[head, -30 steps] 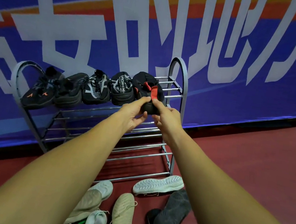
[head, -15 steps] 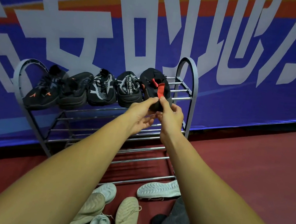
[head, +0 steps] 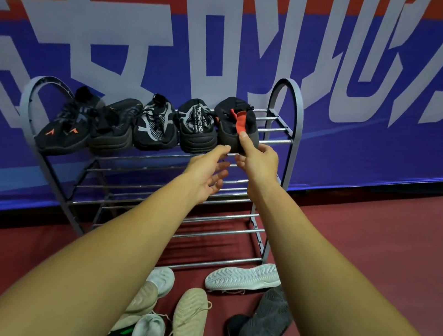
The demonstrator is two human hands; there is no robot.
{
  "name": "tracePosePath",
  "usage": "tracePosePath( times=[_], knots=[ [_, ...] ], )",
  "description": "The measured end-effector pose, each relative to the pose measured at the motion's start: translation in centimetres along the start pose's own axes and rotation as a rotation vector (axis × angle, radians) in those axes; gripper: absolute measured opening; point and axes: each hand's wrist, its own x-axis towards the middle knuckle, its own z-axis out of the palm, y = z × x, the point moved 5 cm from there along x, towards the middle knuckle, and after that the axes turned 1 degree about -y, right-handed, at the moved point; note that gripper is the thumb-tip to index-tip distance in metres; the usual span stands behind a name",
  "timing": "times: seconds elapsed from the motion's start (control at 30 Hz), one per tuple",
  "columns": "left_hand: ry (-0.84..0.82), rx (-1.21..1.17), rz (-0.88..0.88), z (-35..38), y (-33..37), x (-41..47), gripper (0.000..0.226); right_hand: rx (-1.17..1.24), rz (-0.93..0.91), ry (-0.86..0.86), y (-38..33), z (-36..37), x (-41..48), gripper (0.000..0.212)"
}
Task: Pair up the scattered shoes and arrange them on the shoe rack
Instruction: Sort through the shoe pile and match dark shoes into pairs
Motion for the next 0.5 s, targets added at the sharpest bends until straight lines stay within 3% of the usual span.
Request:
tracePosePath(
  times=[0.37, 0.5],
  knots=[
    [-0.037, 0.308, 0.022, -4.4, -4.9, -2.9, 0.023, -0.304, 0.168, -0.097, 5.2, -2.9, -4.0, 0.061],
    [-0.04, 0.559, -0.005, -6.5, -8.5, -4.1, 0.023, -0.514, 0.224, -0.126, 9.4, -5.4, -6.4, 0.047]
  ],
)
